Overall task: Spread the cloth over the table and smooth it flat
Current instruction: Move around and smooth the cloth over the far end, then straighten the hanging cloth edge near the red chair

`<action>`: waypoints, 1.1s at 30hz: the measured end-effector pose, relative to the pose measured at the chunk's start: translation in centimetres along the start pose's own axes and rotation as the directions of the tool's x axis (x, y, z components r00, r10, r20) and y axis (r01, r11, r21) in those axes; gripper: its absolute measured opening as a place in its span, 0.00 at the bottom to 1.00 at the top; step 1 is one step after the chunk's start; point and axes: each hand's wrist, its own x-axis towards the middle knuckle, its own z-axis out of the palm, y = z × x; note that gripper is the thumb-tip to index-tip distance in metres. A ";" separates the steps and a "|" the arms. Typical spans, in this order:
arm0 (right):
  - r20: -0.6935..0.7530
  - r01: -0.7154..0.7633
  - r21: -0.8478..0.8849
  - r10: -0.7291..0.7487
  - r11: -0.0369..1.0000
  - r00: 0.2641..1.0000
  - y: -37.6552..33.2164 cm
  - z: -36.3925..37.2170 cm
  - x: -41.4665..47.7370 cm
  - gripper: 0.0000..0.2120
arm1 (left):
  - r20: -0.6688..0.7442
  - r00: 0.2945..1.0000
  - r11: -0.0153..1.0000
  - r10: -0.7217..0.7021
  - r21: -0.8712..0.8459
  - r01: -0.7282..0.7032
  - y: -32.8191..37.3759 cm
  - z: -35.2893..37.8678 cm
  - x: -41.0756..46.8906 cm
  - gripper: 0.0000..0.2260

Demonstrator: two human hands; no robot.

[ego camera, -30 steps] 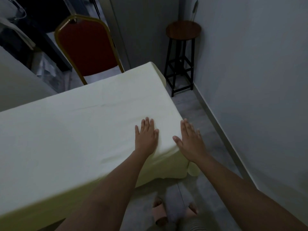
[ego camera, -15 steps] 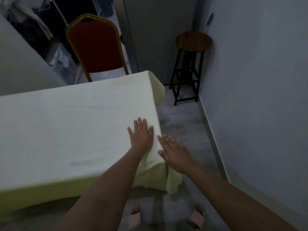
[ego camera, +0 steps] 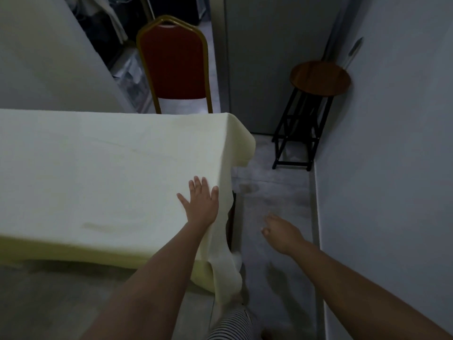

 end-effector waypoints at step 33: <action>-0.203 0.530 -0.377 -0.627 0.759 0.752 -11.6 -22.2 32.4 0.11 | -0.187 0.642 0.669 -0.743 -0.220 0.710 3.1 -2.0 12.9 0.27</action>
